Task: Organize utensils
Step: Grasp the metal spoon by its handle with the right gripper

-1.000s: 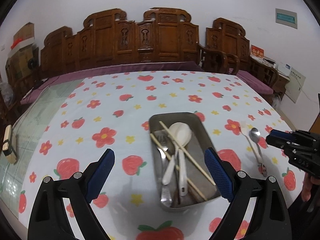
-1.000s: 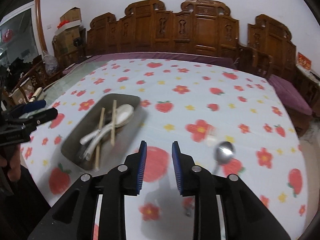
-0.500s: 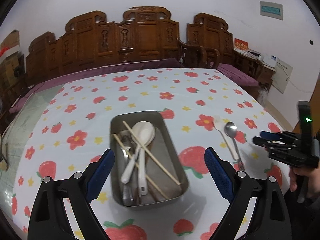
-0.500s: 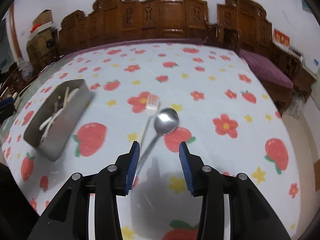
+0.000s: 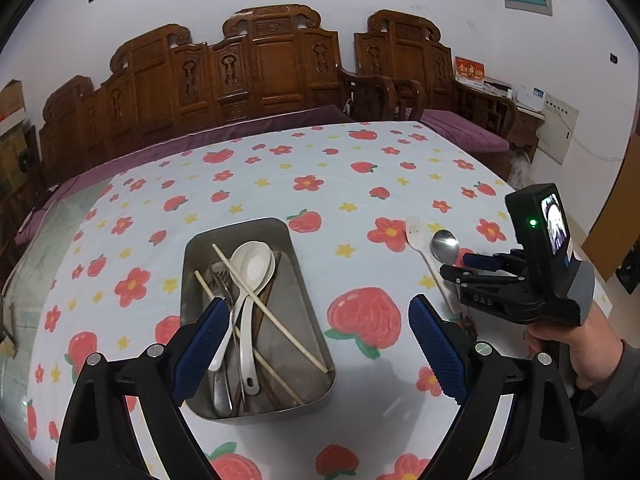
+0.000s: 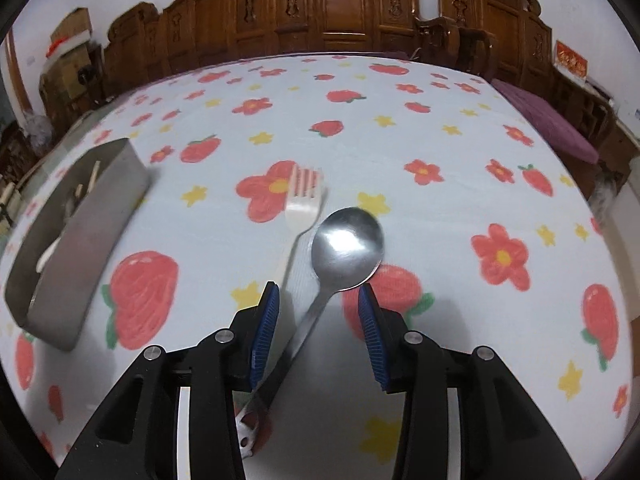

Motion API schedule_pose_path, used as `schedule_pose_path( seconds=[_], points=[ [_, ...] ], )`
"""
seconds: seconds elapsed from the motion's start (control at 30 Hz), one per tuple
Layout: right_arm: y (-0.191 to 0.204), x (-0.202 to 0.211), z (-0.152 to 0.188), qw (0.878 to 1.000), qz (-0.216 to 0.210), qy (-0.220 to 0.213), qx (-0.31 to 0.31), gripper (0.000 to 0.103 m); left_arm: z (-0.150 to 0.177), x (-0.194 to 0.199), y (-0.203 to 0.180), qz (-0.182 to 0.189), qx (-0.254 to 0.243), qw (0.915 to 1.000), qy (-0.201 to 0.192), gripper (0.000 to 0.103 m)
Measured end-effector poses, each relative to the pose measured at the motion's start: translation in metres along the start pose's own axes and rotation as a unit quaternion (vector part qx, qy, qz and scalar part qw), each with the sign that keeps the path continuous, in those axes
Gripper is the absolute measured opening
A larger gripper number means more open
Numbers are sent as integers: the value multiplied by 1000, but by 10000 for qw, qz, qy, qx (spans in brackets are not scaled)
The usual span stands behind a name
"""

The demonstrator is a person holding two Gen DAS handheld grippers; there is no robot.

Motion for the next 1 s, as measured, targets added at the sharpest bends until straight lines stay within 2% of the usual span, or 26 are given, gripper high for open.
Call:
schedule_pose_path(
  seconds=[0.07,0.37,0.43,0.5,0.6,0.73,1.0],
  points=[
    [-4,-3,4,9999,24,115,-7,39,0,-2,-3,5,-20,10000,15,88],
    [1,-2,7,9989,61,338,325,40,-3,-10,-15,41,-101,9999,29,88],
    [1,-2,8,9987,19,379,344,35,-3,-11,-18,55,-122,9999,36,88],
    [-4,0,9,9984,41,435,357,15,-3,-12,-22,76,-162,9998,47,88],
    [-17,3,11,9982,59,504,322,9,-4,-13,-29,109,-227,9997,54,88],
    [-31,6,15,9981,-91,557,228,7,-6,-19,-41,165,-331,9993,61,88],
    [-61,14,15,9990,48,422,119,7,-11,-53,-66,324,-417,9982,270,88]
  ],
)
Point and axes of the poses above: each gripper's, at about its wrist camera, not at the fingertips, and x roughly against the way its jaws point, y to its left, z to its underside, the point moved 8 cm from there along -x, roughly the way its jaws point, and after that the axes turned 4 degrees about -y, right-handed, at the moved point
